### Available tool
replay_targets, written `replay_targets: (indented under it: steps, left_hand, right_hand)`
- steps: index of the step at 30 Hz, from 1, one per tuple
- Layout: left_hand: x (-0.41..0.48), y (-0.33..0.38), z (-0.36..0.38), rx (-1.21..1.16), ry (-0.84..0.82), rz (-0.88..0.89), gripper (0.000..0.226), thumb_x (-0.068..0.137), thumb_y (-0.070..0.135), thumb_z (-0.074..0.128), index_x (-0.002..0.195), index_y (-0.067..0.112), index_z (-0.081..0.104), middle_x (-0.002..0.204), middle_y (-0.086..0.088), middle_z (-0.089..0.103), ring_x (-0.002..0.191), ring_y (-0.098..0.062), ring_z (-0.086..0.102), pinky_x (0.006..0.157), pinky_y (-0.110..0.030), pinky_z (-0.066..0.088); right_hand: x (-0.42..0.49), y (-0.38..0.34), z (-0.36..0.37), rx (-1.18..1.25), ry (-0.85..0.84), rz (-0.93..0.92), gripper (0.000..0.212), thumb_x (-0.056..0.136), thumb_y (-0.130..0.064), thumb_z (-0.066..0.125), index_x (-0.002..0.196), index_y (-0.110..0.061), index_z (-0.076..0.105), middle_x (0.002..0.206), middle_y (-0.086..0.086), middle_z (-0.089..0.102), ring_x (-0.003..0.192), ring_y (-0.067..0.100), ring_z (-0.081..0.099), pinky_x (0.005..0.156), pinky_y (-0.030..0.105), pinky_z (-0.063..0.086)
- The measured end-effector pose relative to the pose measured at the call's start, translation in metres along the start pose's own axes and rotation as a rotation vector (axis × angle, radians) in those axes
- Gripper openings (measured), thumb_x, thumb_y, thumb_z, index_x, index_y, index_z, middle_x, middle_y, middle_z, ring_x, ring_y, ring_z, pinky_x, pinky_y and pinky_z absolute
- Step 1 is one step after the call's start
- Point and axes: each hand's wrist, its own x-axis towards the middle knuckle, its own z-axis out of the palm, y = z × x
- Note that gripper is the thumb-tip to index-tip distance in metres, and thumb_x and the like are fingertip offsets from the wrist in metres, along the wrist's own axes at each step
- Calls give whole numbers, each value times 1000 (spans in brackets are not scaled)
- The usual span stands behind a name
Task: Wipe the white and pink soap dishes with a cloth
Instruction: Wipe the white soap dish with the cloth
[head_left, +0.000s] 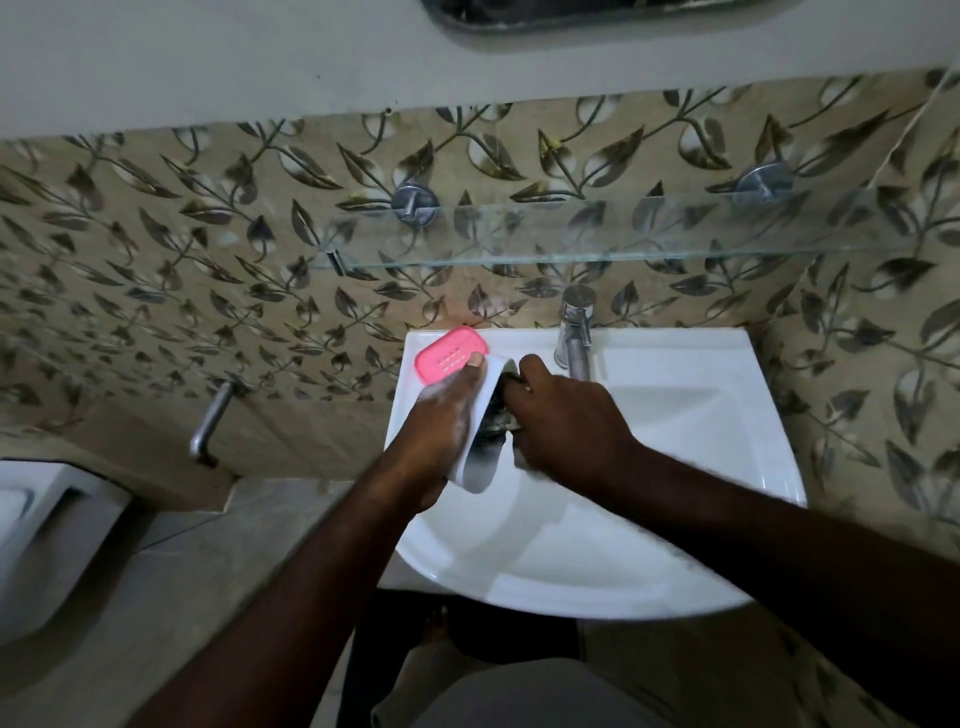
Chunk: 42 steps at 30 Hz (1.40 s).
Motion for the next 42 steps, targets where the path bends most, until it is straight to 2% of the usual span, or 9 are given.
replay_targets:
  steps: [3, 7, 12, 16, 20, 24, 29, 35, 42]
  left_hand:
    - [-2, -11, -2, 37, 29, 14, 40, 95, 45, 54, 107, 11, 71, 86, -9, 74, 72, -24, 69, 66, -31, 54]
    - [7, -17, -6, -5, 134, 28, 38, 97, 46, 49, 109, 16, 69, 89, -11, 73, 76, -24, 69, 63, -30, 57]
    - [9, -10, -20, -277, -80, -111, 55, 99, 53, 35, 128, 14, 60, 115, -10, 72, 102, -25, 70, 84, -37, 56]
    - [7, -17, -3, -131, -163, -101, 62, 97, 59, 37, 130, 12, 60, 108, -15, 73, 94, -31, 70, 83, -44, 56]
    - [14, -9, -8, -128, -192, -115, 64, 91, 66, 40, 113, 13, 69, 89, -11, 74, 73, -23, 71, 59, -30, 56]
    - [18, -3, -5, -249, -205, -178, 62, 91, 66, 39, 88, 19, 78, 89, -8, 75, 80, -23, 71, 69, -34, 57]
    - [21, -2, 7, -325, -11, -6, 62, 84, 55, 55, 128, 12, 60, 117, -12, 67, 97, -26, 65, 77, -35, 52]
    - [6, 1, 7, -97, 132, 127, 44, 88, 47, 60, 111, 10, 70, 86, -11, 74, 70, -28, 71, 59, -35, 58]
    - [-2, 12, 11, 14, 191, 383, 50, 91, 42, 50, 124, 6, 63, 125, -20, 64, 120, -35, 58, 107, -54, 42]
  right_hand:
    - [-4, -6, 4, 356, -146, 61, 24, 78, -22, 63, 102, -18, 61, 98, 8, 59, 86, 33, 63, 65, 36, 45]
    - [-16, -19, 8, 873, -366, 93, 8, 81, -14, 67, 75, -11, 62, 69, 3, 66, 66, 6, 58, 59, 20, 45]
    - [-15, -7, 7, 1579, -48, 618, 11, 85, -3, 66, 95, -6, 68, 90, 18, 74, 78, 24, 68, 74, 41, 54]
    - [-4, -18, 1, 1507, 132, 587, 13, 87, -2, 62, 92, -11, 70, 89, 12, 74, 80, 24, 70, 76, 39, 56]
    - [-11, -30, -1, 1042, 117, 133, 22, 81, -10, 56, 100, -11, 67, 101, 5, 62, 89, 15, 60, 79, 26, 48]
    - [-9, -11, -7, 445, 180, -201, 21, 75, -5, 60, 96, -5, 67, 109, 17, 62, 82, 31, 58, 64, 34, 49]
    - [11, -12, -19, -126, 198, -103, 10, 79, -7, 60, 87, -12, 64, 99, 11, 63, 74, 29, 58, 48, 33, 32]
    - [14, -17, -20, 132, -24, 72, 20, 88, -20, 53, 105, -14, 58, 107, 10, 59, 86, 33, 64, 59, 35, 38]
    - [10, -15, -23, 946, -302, 124, 24, 89, -17, 52, 67, -8, 53, 67, 12, 61, 61, 18, 56, 61, 34, 44]
